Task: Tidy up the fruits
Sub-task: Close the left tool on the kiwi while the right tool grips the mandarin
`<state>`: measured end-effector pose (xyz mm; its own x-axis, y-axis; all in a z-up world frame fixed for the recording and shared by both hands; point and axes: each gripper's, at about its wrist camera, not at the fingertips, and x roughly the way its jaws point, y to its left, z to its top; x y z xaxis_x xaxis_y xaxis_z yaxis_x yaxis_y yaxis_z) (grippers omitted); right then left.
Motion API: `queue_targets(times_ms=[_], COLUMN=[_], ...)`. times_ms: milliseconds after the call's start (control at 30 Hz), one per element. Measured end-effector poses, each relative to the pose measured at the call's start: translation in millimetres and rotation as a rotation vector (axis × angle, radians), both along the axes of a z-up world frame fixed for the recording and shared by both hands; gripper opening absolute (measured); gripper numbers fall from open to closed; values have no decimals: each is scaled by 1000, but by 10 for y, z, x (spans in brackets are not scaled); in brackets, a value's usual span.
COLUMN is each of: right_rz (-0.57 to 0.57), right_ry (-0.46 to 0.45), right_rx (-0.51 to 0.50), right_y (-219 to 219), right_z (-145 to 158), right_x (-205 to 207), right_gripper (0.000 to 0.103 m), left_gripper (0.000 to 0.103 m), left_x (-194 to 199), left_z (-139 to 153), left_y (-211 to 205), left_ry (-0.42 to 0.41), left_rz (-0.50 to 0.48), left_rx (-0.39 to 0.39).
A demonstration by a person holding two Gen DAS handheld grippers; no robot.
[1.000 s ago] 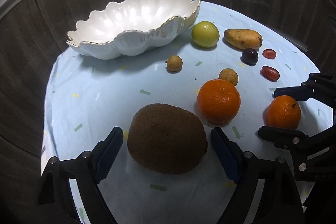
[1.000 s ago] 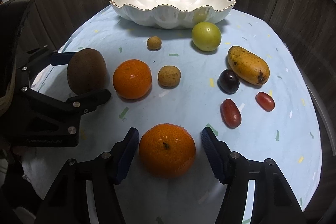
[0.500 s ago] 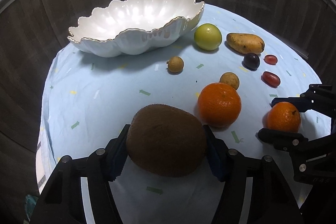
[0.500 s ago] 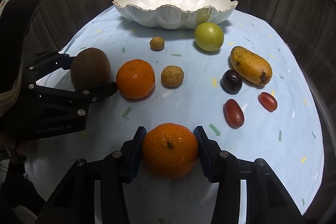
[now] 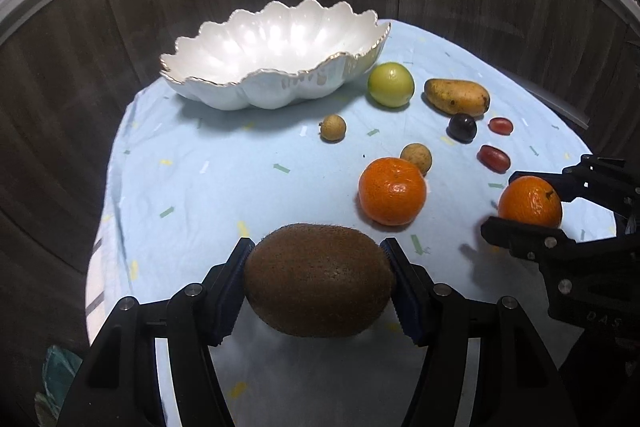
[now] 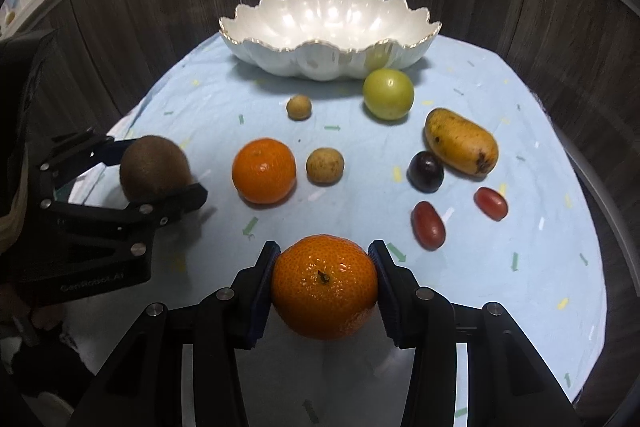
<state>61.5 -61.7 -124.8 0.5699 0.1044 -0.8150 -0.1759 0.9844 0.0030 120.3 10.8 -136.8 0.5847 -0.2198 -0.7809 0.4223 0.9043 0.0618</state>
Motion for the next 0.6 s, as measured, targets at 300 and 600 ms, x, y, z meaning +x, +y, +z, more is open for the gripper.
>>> queue_targets(times_ms=[300, 600], right_rz=[1, -2], right_ry=[-45, -88], right_rx=[17, 22], right_y=[-24, -56], right_z=[162, 307], right_x=[-92, -145], right_gripper=[46, 46], left_gripper=[63, 63], left_x=[-226, -327], left_z=[170, 367], left_y=[38, 0], left_ry=[-25, -53], left_rz=[51, 85], left_rx=[-9, -17])
